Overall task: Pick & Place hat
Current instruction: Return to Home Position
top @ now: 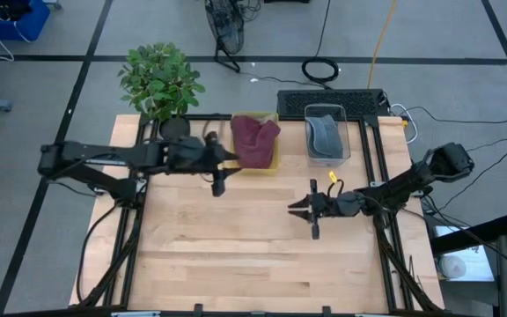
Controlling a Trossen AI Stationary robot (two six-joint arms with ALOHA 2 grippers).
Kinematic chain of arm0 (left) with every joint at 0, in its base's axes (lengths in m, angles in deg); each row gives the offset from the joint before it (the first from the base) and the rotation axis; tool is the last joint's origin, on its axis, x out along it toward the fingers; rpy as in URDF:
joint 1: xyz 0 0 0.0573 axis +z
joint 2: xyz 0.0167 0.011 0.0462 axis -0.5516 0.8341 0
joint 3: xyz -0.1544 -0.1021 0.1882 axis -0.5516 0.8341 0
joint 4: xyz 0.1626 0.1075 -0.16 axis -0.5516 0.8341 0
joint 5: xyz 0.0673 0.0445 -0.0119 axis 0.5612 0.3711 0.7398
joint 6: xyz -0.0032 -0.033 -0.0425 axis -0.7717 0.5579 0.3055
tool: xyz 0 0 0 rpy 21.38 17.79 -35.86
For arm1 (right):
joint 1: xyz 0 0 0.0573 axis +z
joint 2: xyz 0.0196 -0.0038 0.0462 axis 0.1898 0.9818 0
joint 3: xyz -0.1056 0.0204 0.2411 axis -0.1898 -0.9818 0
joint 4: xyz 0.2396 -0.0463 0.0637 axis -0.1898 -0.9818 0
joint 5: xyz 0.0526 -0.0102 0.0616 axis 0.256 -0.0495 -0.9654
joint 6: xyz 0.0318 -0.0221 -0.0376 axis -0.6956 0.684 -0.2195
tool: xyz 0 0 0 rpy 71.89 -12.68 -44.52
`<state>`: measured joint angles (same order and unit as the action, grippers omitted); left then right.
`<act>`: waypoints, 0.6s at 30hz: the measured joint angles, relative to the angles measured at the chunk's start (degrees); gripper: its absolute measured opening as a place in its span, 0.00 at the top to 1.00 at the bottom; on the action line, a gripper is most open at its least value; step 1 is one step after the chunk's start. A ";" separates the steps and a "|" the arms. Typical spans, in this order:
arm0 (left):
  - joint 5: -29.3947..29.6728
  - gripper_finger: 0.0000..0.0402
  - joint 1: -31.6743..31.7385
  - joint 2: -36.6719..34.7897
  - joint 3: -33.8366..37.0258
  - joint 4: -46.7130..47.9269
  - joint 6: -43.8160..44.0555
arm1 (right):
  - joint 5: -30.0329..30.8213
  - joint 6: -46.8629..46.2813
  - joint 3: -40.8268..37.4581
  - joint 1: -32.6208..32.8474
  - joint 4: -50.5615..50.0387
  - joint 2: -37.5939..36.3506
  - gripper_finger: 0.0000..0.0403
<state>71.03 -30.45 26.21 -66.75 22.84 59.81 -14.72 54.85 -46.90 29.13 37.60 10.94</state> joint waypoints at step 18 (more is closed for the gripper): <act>-3.09 0.58 -2.42 -8.53 23.31 -35.06 4.14 | -6.18 -1.69 0.00 -11.29 -1.31 -8.24 0.87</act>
<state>67.94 -32.87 17.68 -43.45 -12.22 63.95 -20.90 53.16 -46.90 17.84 36.29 2.69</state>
